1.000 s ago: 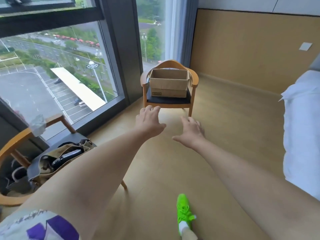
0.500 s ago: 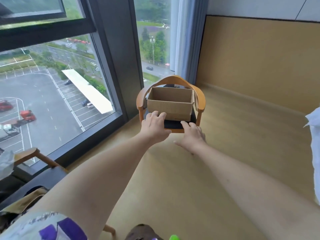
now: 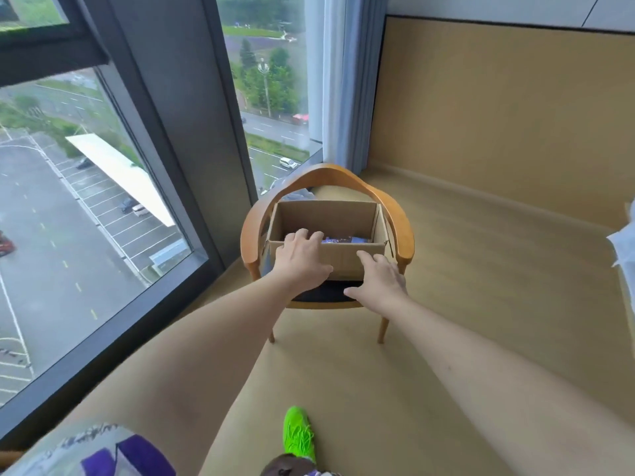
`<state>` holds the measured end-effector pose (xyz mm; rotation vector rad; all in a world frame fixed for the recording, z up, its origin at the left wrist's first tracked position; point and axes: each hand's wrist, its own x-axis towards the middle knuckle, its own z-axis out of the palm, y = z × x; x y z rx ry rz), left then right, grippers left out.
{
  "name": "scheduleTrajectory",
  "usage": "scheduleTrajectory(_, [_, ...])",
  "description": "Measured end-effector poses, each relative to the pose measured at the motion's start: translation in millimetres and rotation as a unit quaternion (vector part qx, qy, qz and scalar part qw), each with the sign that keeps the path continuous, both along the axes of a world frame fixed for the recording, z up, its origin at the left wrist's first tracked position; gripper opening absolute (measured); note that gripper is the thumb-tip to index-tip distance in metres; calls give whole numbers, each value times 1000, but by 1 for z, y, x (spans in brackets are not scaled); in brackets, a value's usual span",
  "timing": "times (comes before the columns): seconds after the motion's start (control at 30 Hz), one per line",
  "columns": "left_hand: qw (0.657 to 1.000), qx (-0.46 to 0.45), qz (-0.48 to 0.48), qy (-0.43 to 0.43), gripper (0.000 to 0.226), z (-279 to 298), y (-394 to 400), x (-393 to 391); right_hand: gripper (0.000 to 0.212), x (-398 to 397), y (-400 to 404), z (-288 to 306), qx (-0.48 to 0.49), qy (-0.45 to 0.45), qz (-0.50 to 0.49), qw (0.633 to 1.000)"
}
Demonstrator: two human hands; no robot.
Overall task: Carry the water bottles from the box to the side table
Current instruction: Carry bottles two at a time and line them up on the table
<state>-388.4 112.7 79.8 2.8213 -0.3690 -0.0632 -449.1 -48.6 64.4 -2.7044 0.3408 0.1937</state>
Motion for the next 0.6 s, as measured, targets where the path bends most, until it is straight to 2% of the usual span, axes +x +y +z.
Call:
scheduleTrajectory(0.3, [998, 11, -6, 69, 75, -14, 24, 162, 83, 143, 15, -17, -10, 40, -33, 999])
scheduleTrajectory(0.6, [989, 28, 8, 143, 75, -85, 10, 268, 81, 262, -10, -78, 13, 105, -29, 994])
